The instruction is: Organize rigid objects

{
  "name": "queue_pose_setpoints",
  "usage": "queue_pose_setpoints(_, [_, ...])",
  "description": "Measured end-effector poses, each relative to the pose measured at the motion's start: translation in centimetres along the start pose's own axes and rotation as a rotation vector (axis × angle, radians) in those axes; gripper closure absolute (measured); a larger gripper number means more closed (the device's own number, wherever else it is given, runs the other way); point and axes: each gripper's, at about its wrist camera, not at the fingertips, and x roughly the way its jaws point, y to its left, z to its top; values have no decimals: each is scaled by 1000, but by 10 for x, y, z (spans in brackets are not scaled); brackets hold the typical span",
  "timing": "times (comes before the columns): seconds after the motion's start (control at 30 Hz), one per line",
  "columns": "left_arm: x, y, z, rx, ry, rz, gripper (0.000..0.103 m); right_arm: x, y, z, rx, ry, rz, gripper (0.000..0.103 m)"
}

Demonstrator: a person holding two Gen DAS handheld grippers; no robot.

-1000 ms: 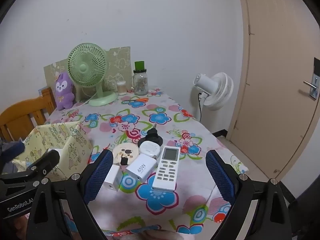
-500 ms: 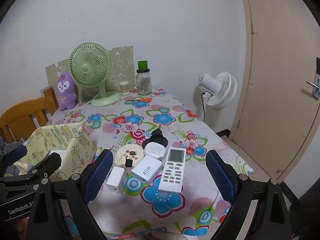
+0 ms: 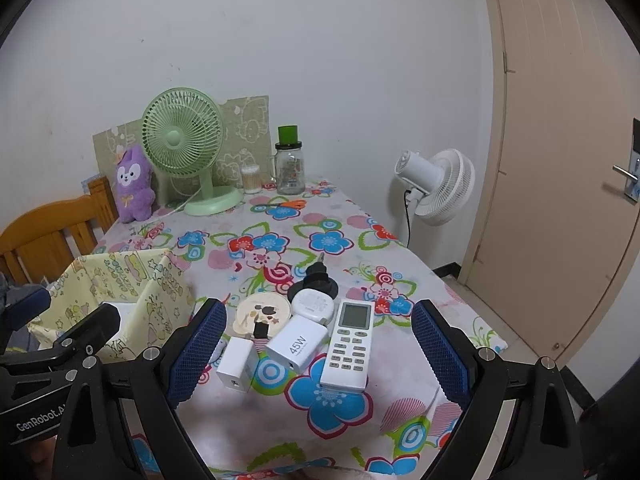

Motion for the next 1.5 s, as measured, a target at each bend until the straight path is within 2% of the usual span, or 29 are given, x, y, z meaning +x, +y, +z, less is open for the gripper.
queue_pose_setpoints(1.5, [-3, 0, -2, 7, -15, 5, 0, -8, -1, 5, -9, -23, 3, 7])
